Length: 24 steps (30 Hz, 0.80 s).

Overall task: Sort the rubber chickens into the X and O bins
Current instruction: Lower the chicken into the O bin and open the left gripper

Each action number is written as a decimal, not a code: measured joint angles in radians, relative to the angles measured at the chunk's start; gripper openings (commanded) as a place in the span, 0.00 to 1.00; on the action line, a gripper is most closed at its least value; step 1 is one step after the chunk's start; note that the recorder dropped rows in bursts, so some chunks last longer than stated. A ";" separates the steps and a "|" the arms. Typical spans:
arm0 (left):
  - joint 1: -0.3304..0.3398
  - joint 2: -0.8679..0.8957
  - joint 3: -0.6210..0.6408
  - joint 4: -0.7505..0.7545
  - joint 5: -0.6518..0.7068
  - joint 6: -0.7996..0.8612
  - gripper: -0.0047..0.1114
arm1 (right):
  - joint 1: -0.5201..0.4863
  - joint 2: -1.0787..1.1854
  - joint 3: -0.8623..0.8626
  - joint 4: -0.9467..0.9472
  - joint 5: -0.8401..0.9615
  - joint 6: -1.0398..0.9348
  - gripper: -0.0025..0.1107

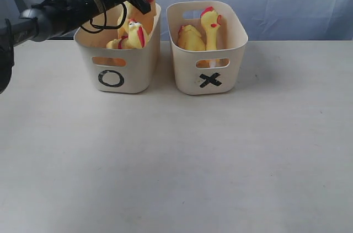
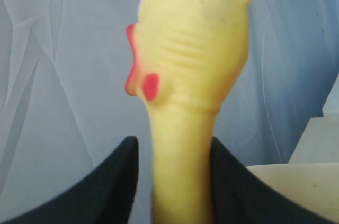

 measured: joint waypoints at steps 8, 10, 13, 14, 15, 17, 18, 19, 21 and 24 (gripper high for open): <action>0.000 0.000 0.000 -0.037 -0.032 0.002 0.60 | 0.000 0.000 0.000 -0.004 -0.002 0.000 0.02; 0.000 0.000 0.000 -0.041 -0.054 0.002 0.60 | 0.000 0.000 0.000 -0.011 -0.002 0.000 0.02; 0.005 0.000 0.000 -0.027 -0.079 -0.001 0.60 | 0.000 0.000 0.000 -0.011 -0.002 0.000 0.02; 0.010 0.000 0.000 -0.022 -0.086 -0.008 0.60 | 0.000 0.000 0.000 -0.011 -0.002 0.000 0.02; 0.014 0.000 0.000 -0.019 -0.094 -0.018 0.60 | 0.000 0.000 0.000 -0.011 -0.004 0.000 0.02; 0.023 0.000 0.000 -0.006 -0.113 -0.030 0.60 | 0.000 0.000 0.000 -0.011 -0.004 0.000 0.02; 0.029 0.000 0.000 0.002 -0.125 -0.036 0.60 | 0.000 0.000 0.000 -0.011 -0.006 0.000 0.02; 0.035 0.000 0.000 0.012 -0.136 -0.047 0.60 | 0.000 0.000 0.000 -0.011 -0.006 0.000 0.02; 0.046 -0.004 0.000 0.047 -0.149 -0.076 0.60 | 0.000 0.000 0.000 -0.011 -0.007 0.000 0.02; 0.069 -0.013 0.000 0.103 -0.180 -0.136 0.60 | 0.000 0.000 0.000 -0.011 -0.007 0.000 0.02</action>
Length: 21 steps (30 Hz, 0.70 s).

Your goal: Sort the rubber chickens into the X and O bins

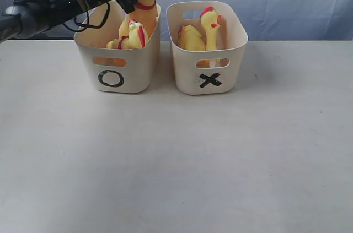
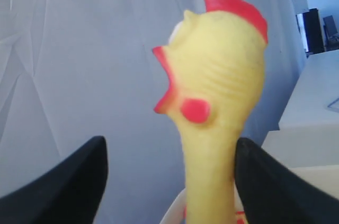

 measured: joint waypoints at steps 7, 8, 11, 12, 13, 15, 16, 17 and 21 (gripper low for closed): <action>0.053 -0.039 0.000 0.159 -0.033 -0.159 0.57 | 0.000 0.000 0.000 0.000 0.000 0.000 0.02; 0.061 -0.048 0.000 0.192 -0.033 -0.186 0.54 | 0.000 0.000 0.000 0.000 0.000 0.000 0.02; 0.081 -0.074 0.000 0.292 -0.035 -0.262 0.42 | 0.000 0.000 0.000 0.000 0.000 0.000 0.02; 0.090 -0.081 0.000 0.323 -0.035 -0.291 0.36 | 0.000 0.000 0.000 0.000 0.000 0.000 0.02; 0.099 -0.093 0.000 0.373 -0.037 -0.329 0.31 | 0.000 0.000 0.000 0.000 0.000 0.000 0.02; 0.117 -0.112 0.000 0.460 -0.037 -0.424 0.17 | 0.000 0.000 0.000 0.000 0.000 0.000 0.02; 0.126 -0.124 0.000 0.513 -0.037 -0.474 0.12 | 0.000 0.000 0.000 0.000 0.000 0.000 0.02; 0.131 -0.135 0.000 0.554 -0.037 -0.513 0.07 | 0.000 0.000 0.000 0.000 0.000 0.000 0.02; 0.163 -0.174 0.002 0.609 -0.039 -0.672 0.04 | 0.000 0.000 0.000 0.000 -0.001 0.000 0.02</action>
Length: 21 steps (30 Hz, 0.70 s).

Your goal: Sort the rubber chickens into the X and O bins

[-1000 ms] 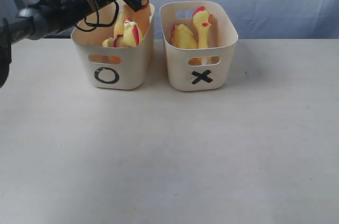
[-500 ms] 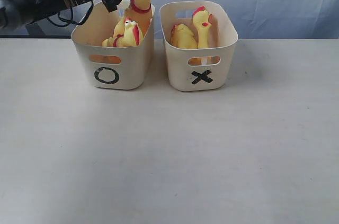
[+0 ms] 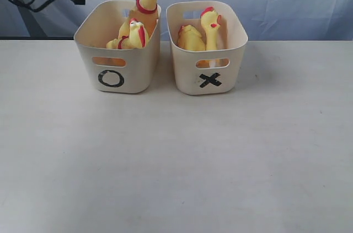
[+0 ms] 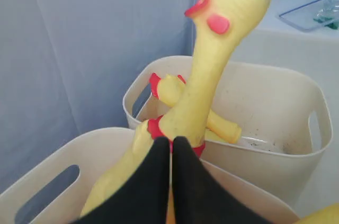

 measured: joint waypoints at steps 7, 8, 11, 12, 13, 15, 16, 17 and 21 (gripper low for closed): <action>0.046 -0.066 0.004 0.008 0.000 -0.119 0.04 | 0.000 0.000 0.000 0.000 0.000 0.000 0.02; 0.048 -0.072 0.004 0.008 0.000 -0.146 0.04 | 0.000 0.000 0.000 0.000 0.000 0.000 0.02; 0.067 -0.083 0.004 0.008 -0.005 -0.310 0.04 | 0.000 0.000 0.000 0.000 0.000 0.000 0.02; 0.075 -0.083 0.004 0.008 -0.005 -0.363 0.04 | 0.000 0.000 0.000 0.000 0.000 0.000 0.02; 0.084 -0.083 0.004 0.008 -0.005 -0.407 0.04 | 0.000 0.000 0.000 0.000 0.000 0.000 0.02; 0.104 -0.083 0.007 0.008 -0.005 -0.464 0.04 | 0.000 0.000 0.000 0.000 0.000 0.000 0.02; 0.111 -0.087 0.012 0.008 -0.005 -0.483 0.04 | 0.000 0.000 0.000 0.000 0.000 0.000 0.02; 0.119 -0.094 0.023 0.011 0.000 -0.494 0.04 | 0.000 0.000 0.000 0.000 0.000 0.000 0.02; 0.125 -0.146 0.090 0.015 0.000 -0.474 0.04 | 0.000 0.000 0.000 0.000 0.000 0.000 0.02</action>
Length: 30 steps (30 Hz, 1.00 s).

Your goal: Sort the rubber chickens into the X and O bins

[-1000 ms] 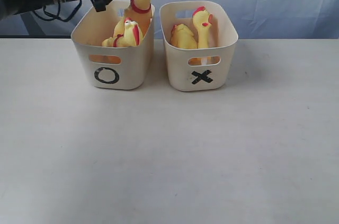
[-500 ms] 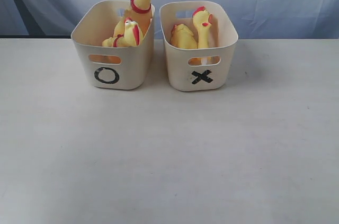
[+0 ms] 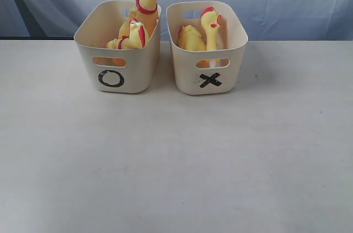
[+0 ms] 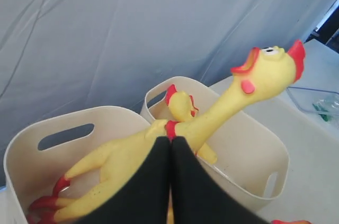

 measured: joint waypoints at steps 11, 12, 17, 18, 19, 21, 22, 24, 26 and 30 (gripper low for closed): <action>0.018 -0.236 0.328 -0.002 -0.004 0.148 0.04 | 0.000 0.000 0.000 0.000 0.000 0.000 0.02; 0.021 -0.255 0.360 -0.002 -0.004 0.166 0.04 | 0.000 0.000 0.000 0.000 0.000 0.000 0.02; 0.027 -0.386 0.547 -0.002 -0.004 0.242 0.04 | 0.000 0.000 0.000 0.000 0.000 0.000 0.02; 0.027 -0.415 0.583 -0.002 -0.004 0.259 0.04 | 0.000 0.000 0.000 0.000 0.000 0.000 0.02; 0.027 -0.444 0.619 -0.002 -0.004 0.278 0.04 | 0.000 0.000 0.000 0.000 0.000 0.000 0.02; 0.030 -0.505 0.688 0.000 -0.004 0.314 0.04 | 0.000 0.000 0.000 0.000 0.000 0.000 0.02; 0.030 -0.530 0.716 0.000 -0.004 0.328 0.04 | 0.000 0.000 0.000 0.000 0.000 0.000 0.02; 0.032 -0.595 0.784 0.000 -0.004 0.352 0.04 | 0.000 0.000 0.000 0.000 0.000 0.000 0.02; 0.032 -0.657 0.846 0.000 0.005 0.361 0.04 | 0.000 0.000 0.000 0.000 0.000 0.000 0.02; 0.032 -0.806 0.980 0.000 0.085 0.382 0.04 | 0.000 0.000 0.000 0.000 0.000 0.000 0.02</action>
